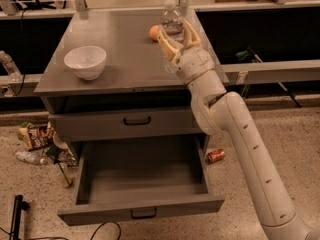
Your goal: Pick water bottle from middle drawer and place on counter
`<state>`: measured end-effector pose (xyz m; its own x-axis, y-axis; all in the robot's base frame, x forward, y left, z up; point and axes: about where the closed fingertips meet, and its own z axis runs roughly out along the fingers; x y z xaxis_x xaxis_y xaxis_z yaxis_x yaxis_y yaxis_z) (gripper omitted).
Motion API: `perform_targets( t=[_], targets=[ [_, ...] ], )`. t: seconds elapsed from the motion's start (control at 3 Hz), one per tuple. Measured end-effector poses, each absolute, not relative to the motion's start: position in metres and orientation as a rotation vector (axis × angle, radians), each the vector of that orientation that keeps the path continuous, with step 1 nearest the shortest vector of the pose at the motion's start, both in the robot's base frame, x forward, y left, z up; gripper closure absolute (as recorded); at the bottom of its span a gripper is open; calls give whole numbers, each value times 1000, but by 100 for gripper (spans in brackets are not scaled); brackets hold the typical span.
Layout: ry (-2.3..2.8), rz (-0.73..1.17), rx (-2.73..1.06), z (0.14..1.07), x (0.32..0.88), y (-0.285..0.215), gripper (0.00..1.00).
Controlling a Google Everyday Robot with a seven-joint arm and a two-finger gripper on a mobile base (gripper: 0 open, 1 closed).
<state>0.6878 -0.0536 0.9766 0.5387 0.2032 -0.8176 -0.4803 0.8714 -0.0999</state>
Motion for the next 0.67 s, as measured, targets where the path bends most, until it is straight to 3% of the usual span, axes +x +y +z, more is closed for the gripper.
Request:
perform_targets(
  t=[0.67],
  targets=[
    [960,422,-264,954,705,-62,98]
  ],
)
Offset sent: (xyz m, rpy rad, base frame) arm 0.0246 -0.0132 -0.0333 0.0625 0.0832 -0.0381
